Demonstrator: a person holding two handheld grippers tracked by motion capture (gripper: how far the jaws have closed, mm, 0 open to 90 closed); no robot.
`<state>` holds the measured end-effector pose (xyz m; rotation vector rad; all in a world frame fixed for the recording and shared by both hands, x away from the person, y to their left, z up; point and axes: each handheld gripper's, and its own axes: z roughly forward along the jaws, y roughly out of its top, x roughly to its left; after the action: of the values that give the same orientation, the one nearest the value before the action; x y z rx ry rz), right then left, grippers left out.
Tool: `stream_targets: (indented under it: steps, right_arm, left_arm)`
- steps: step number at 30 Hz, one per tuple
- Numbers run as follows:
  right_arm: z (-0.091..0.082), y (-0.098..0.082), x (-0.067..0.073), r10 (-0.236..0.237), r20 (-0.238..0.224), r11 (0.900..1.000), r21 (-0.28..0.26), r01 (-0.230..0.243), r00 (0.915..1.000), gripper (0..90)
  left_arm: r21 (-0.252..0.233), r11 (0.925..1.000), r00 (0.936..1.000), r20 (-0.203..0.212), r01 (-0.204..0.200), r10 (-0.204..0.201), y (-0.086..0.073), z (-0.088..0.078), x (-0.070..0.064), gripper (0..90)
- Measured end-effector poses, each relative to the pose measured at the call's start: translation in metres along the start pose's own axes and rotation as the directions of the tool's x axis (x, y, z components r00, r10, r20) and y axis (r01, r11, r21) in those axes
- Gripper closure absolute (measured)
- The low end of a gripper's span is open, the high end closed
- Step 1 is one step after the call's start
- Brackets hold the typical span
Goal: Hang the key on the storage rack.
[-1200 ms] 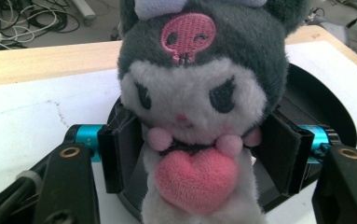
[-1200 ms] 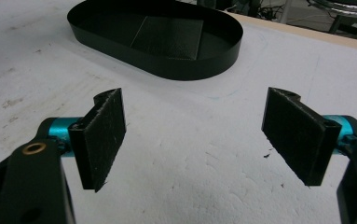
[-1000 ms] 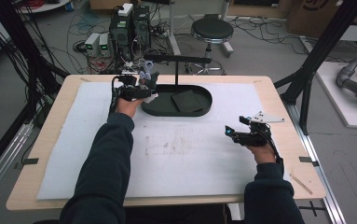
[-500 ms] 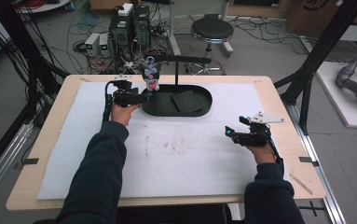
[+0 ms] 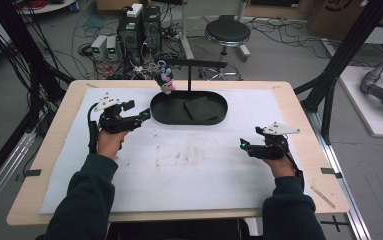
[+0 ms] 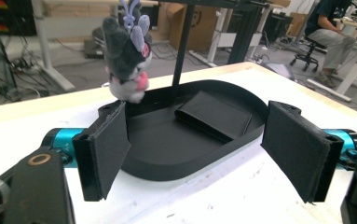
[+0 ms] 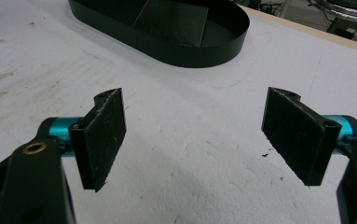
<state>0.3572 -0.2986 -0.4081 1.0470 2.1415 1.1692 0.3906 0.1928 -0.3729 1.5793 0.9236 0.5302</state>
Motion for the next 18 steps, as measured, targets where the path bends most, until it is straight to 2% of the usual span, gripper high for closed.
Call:
stream_targets:
  steps: [3,7,13,18]
  right_arm:
    - [0.001,0.000,0.000,-0.005,0.004,1.000,0.003,0.005,1.0000,22.1]
    - [0.000,0.000,0.001,-0.009,0.010,1.000,0.006,0.009,0.9999,22.1]
    - [-0.002,0.000,0.003,-0.009,0.024,1.000,0.007,0.009,0.9997,22.1]
    - [-0.002,-0.002,0.002,-0.004,0.031,1.000,0.010,0.004,0.9995,22.1]
  left_arm:
    - [-0.014,0.9995,0.9994,-0.021,-0.029,0.029,-0.005,-0.012,0.000,22.8]
    - [-0.019,0.9986,0.9980,-0.042,-0.049,0.048,-0.014,-0.025,0.001,22.8]
    - [-0.013,0.9984,0.9964,-0.066,-0.054,0.053,-0.024,-0.041,0.003,22.8]
    - [0.003,0.9983,0.9951,-0.080,-0.057,0.057,-0.031,-0.046,0.006,22.8]
